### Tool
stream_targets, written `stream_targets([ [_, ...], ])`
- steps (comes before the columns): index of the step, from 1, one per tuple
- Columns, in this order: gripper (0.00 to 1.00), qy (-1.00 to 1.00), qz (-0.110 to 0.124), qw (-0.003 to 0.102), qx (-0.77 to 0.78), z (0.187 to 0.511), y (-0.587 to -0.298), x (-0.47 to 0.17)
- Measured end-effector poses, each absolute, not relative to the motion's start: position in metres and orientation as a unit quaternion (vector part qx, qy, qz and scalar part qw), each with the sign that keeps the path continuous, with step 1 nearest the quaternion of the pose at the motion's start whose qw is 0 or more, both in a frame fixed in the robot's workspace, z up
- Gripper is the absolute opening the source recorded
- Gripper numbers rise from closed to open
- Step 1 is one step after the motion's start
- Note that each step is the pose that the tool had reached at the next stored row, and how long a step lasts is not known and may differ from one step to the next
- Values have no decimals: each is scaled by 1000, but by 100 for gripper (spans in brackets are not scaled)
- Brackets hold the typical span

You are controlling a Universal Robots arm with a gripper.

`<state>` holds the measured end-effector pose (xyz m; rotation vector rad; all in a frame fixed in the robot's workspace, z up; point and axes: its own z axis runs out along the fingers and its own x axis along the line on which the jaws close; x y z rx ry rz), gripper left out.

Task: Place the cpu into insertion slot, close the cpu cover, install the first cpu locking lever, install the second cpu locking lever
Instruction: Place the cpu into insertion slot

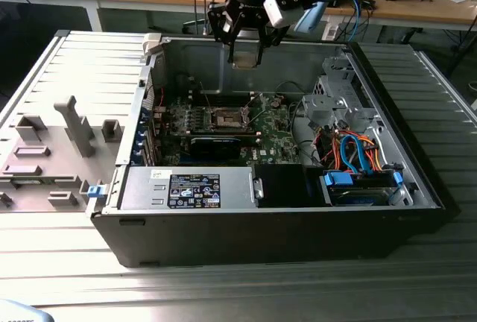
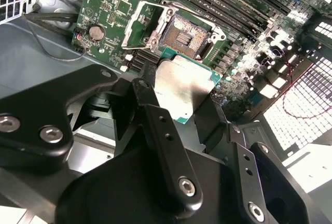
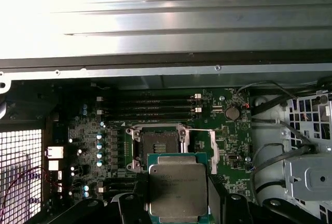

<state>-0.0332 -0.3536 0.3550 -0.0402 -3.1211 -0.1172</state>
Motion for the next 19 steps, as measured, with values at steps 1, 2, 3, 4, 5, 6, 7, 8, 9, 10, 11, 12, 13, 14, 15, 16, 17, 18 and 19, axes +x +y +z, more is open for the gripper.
stream_targets([
  [1, 54, -999, -37, 9, -13, 355, -354, -33],
  [2, 54, -999, -38, 9, -13, 354, -354, -33],
  [3, 54, -999, -38, 9, -13, 353, -354, -33],
  [4, 54, -999, -38, 9, -13, 353, -354, -33],
  [5, 54, -999, -37, 9, -13, 353, -354, -33],
  [6, 54, -999, -38, 9, -13, 353, -354, -33],
  [7, 54, -999, -38, 9, -13, 353, -354, -33],
  [8, 54, -999, -37, 9, -13, 353, -354, -33],
  [9, 54, -999, -38, 9, -13, 352, -354, -33],
  [10, 54, -999, -38, 9, -13, 352, -354, -33],
  [11, 54, -999, -38, 9, -13, 352, -354, -33],
  [12, 54, -999, -37, 9, -13, 352, -354, -33],
  [13, 54, -999, -38, 9, -13, 352, -354, -33],
  [14, 54, -999, -38, 9, -13, 351, -354, -33],
  [15, 54, -999, -38, 9, -13, 351, -354, -33],
  [16, 54, -999, -38, 9, -13, 351, -354, -33],
  [17, 54, -999, -38, 9, -13, 351, -354, -33],
  [18, 54, -999, -37, 9, -13, 351, -354, -33],
  [19, 54, -999, -37, 9, -13, 351, -354, -33],
])
